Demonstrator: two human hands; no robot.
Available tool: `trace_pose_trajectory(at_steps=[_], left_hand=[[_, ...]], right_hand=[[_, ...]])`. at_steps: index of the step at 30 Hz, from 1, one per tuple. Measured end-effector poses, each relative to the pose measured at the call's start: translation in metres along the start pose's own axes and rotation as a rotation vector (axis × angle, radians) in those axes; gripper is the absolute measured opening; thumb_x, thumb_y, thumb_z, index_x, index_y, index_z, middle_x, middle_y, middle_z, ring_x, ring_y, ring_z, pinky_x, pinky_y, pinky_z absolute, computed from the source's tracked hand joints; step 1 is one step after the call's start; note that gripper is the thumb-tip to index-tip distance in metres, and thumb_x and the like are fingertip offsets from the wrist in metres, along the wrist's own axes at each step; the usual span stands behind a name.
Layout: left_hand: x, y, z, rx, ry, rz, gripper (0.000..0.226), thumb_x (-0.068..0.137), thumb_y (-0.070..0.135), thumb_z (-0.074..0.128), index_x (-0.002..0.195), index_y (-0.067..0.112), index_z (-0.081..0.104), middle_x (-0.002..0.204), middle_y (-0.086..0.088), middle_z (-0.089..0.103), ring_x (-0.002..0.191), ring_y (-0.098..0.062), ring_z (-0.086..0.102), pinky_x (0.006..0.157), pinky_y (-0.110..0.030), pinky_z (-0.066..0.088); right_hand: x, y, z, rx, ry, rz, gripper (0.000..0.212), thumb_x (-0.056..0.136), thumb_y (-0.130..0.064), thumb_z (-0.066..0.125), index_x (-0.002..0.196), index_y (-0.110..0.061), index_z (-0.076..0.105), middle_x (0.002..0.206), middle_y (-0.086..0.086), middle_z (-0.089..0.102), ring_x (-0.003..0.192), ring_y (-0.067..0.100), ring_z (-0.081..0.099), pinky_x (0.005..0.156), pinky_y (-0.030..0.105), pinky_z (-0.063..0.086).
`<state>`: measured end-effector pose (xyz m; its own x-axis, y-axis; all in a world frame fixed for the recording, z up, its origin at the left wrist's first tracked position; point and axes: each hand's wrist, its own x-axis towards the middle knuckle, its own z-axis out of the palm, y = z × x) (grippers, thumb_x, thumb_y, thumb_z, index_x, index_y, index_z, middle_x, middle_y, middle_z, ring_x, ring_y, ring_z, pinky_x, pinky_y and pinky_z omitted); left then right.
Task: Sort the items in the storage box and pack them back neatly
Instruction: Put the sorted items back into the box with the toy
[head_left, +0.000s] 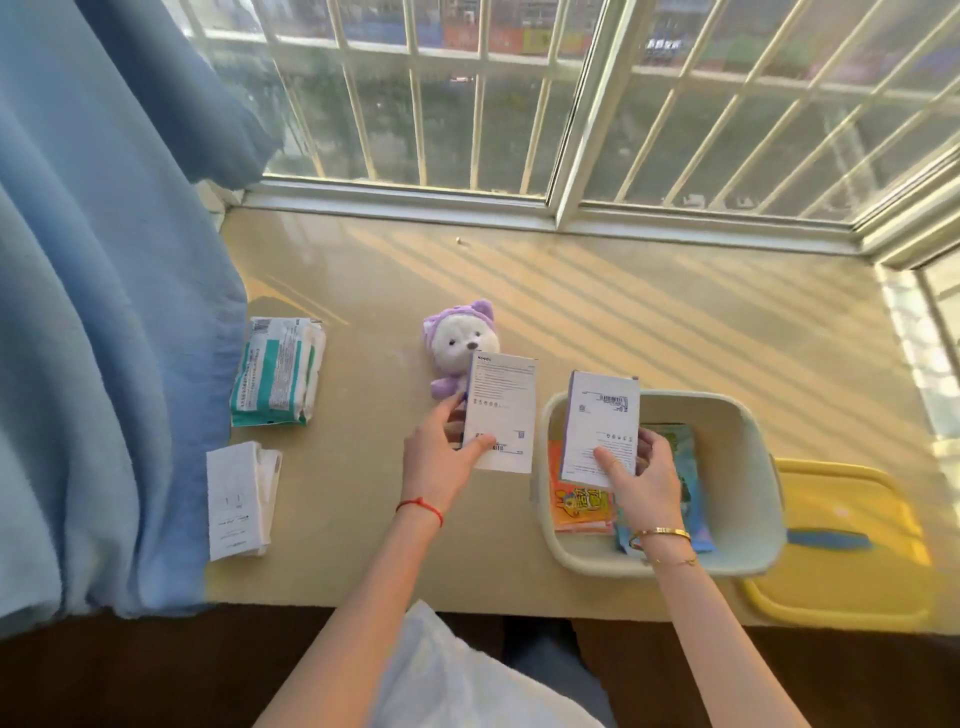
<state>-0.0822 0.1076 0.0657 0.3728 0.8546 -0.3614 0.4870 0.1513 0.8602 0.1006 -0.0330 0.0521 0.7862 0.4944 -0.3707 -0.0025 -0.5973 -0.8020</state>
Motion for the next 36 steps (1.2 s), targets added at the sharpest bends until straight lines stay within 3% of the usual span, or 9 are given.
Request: trace_pose_trajectory(at_steps=[6, 8, 12, 17, 27, 32, 36], left_hand=[[-0.028, 0.011, 0.109, -0.059, 0.008, -0.049, 0.057, 0.073, 0.008, 0.077, 0.126, 0.021, 0.057, 0.095, 0.013, 0.067, 0.078, 0.008, 0.062, 0.079, -0.017, 0.053], [-0.028, 0.007, 0.137, -0.033, 0.020, -0.067, 0.056, 0.073, 0.006, 0.075, 0.125, 0.018, 0.058, 0.100, 0.006, 0.069, 0.079, 0.003, 0.063, 0.078, -0.016, 0.052], [-0.013, -0.014, 0.180, 0.087, 0.061, -0.106, 0.059, 0.072, 0.012, 0.075, 0.127, 0.019, 0.056, 0.109, 0.000, 0.069, 0.098, -0.014, 0.064, 0.093, -0.035, 0.050], [0.004, -0.039, 0.217, 0.246, 0.122, -0.119, 0.057, 0.077, 0.013, 0.072, 0.130, 0.016, 0.050, 0.119, -0.007, 0.062, 0.109, -0.022, 0.058, 0.096, -0.037, 0.046], [0.023, -0.086, 0.250, 0.320, 0.126, -0.301, 0.050, 0.082, 0.008, 0.067, 0.129, 0.010, 0.049, 0.124, -0.016, 0.060, 0.115, -0.031, 0.056, 0.100, -0.035, 0.040], [0.024, -0.092, 0.255, 0.395, 0.108, -0.267, 0.050, 0.084, 0.014, 0.064, 0.130, 0.013, 0.048, 0.119, -0.013, 0.063, 0.110, -0.032, 0.059, 0.095, -0.041, 0.047], [0.019, -0.078, 0.251, 0.511, 0.123, -0.158, 0.062, 0.084, 0.013, 0.064, 0.140, 0.011, 0.038, 0.125, -0.013, 0.058, 0.113, -0.032, 0.055, 0.096, -0.040, 0.044]], right_hand=[[0.039, 0.043, -0.074, -0.061, -0.050, 0.007, 0.060, 0.081, -0.022, 0.074, 0.130, -0.009, 0.043, 0.115, 0.004, 0.059, 0.100, 0.016, 0.057, 0.084, 0.030, 0.048], [0.052, 0.058, -0.085, -0.085, -0.075, 0.017, 0.060, 0.081, -0.022, 0.074, 0.130, -0.010, 0.042, 0.113, 0.002, 0.058, 0.097, 0.014, 0.056, 0.080, 0.025, 0.045], [0.076, 0.090, -0.084, -0.146, -0.127, 0.048, 0.060, 0.081, -0.020, 0.074, 0.130, -0.009, 0.042, 0.114, 0.004, 0.059, 0.095, 0.012, 0.054, 0.079, 0.023, 0.044], [0.107, 0.125, -0.054, -0.200, -0.169, 0.088, 0.061, 0.080, -0.021, 0.074, 0.129, -0.005, 0.041, 0.122, 0.012, 0.059, 0.110, 0.024, 0.057, 0.088, 0.029, 0.045], [0.140, 0.174, -0.021, -0.360, -0.215, 0.076, 0.065, 0.080, -0.031, 0.073, 0.128, -0.004, 0.038, 0.129, 0.017, 0.053, 0.119, 0.035, 0.050, 0.096, 0.045, 0.045], [0.143, 0.183, -0.024, -0.573, -0.203, -0.081, 0.059, 0.080, -0.039, 0.070, 0.120, 0.000, 0.049, 0.121, 0.019, 0.048, 0.111, 0.034, 0.047, 0.097, 0.042, 0.041], [0.140, 0.175, -0.036, -0.677, -0.178, -0.212, 0.056, 0.084, -0.038, 0.065, 0.124, -0.002, 0.048, 0.120, 0.018, 0.050, 0.112, 0.032, 0.046, 0.099, 0.037, 0.035]])
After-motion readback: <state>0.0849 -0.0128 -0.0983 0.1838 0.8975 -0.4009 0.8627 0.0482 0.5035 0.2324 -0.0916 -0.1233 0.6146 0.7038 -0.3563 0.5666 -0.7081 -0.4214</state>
